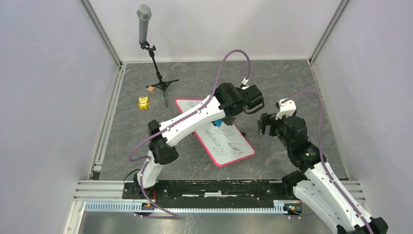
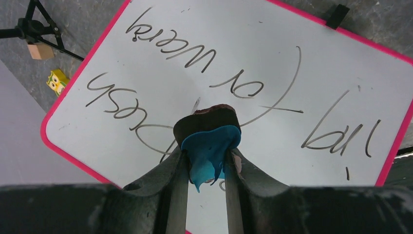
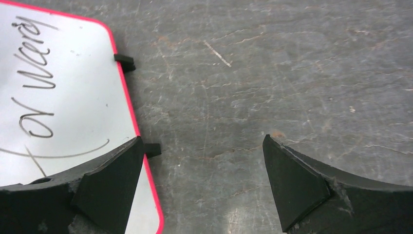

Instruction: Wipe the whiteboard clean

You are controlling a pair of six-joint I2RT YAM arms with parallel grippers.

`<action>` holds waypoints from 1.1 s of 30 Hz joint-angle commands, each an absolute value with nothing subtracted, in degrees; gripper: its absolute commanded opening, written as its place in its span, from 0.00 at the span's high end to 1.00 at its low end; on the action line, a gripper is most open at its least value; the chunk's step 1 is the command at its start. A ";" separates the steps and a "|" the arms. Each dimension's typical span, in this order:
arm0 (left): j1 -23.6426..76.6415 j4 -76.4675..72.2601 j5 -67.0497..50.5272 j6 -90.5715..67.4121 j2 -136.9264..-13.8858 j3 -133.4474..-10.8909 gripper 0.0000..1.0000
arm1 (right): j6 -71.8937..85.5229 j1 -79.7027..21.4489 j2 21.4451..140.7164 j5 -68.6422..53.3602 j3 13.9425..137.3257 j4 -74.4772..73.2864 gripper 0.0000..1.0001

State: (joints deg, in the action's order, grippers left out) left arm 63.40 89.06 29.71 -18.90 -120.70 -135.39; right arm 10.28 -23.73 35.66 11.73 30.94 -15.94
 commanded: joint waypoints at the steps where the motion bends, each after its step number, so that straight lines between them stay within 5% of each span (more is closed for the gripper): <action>1: 63.38 94.37 28.47 -18.63 -119.77 -133.45 0.79 | 9.24 -23.72 36.90 6.77 30.90 -14.61 0.03; 19: 60.03 94.30 27.36 -20.29 -124.26 -126.19 0.69 | 14.48 -23.67 40.92 -3.98 27.24 -7.52 0.03; 27: 59.25 93.20 27.15 -20.52 -124.03 -126.43 0.41 | 20.25 -23.57 47.06 -7.31 24.87 5.53 0.03; 33: 59.12 93.15 27.73 -21.02 -122.98 -132.68 0.32 | 16.54 -23.64 51.68 -9.48 27.89 5.87 0.03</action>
